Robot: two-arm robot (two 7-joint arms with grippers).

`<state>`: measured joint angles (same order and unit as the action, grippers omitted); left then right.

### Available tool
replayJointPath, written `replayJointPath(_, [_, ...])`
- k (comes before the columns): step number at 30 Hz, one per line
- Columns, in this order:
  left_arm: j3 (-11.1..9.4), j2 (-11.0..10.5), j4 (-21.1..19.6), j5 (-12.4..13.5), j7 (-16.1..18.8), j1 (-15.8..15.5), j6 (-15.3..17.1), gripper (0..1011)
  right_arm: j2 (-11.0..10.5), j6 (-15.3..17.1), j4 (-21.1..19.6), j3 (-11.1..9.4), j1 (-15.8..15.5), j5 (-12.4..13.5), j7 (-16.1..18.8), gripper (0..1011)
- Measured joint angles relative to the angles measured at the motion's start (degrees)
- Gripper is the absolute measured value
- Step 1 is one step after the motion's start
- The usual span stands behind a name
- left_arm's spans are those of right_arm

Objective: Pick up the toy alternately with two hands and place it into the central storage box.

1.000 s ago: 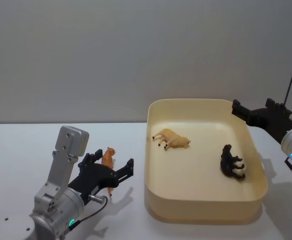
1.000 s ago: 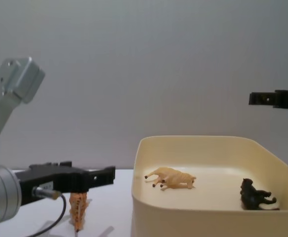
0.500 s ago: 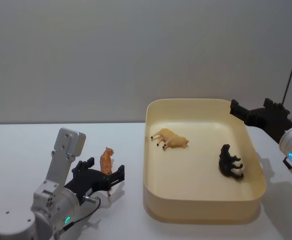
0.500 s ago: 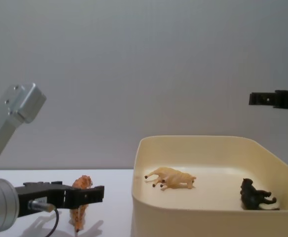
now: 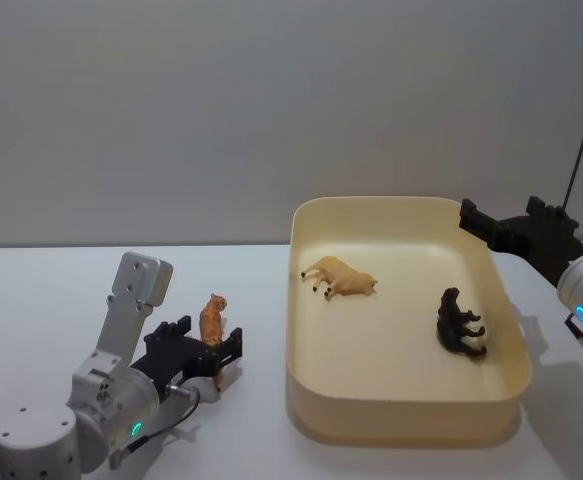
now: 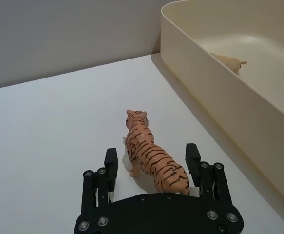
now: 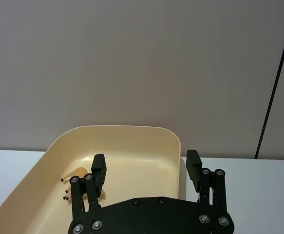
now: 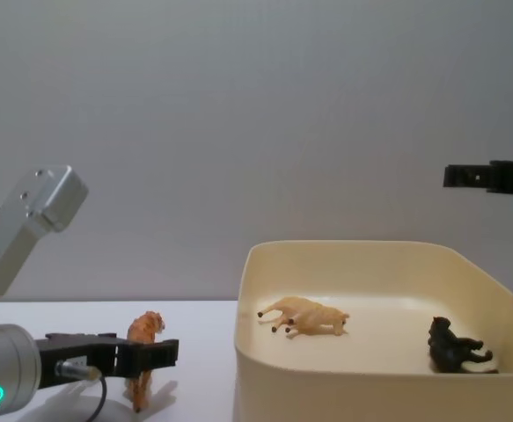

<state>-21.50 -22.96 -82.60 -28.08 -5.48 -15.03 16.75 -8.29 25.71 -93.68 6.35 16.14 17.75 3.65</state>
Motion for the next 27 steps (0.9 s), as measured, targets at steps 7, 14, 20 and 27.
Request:
replayJointPath(7, [0.06, 0.42, 1.19, 0.2, -0.42, -0.7, 0.16, 681, 0.0, 0.0, 0.0, 0.0, 0.0, 0.0, 0.0, 1001])
replayJointPath(14, [0.1, 0.65, 1.91, 0.31, -0.69, -1.11, 0.24, 461, 0.0, 0.0, 0.0, 0.0, 0.0, 0.0, 0.0, 1001])
replayJointPath(20, [0.11, 0.76, 2.05, 0.48, -0.89, -1.22, 0.25, 301, 0.0, 0.0, 0.0, 0.0, 0.0, 0.0, 0.0, 1001])
replayJointPath(27, [-0.04, 1.21, 2.24, 2.04, -2.24, -2.1, -0.17, 301, 0.0, 0.0, 0.0, 0.0, 0.0, 0.0, 0.0, 1001])
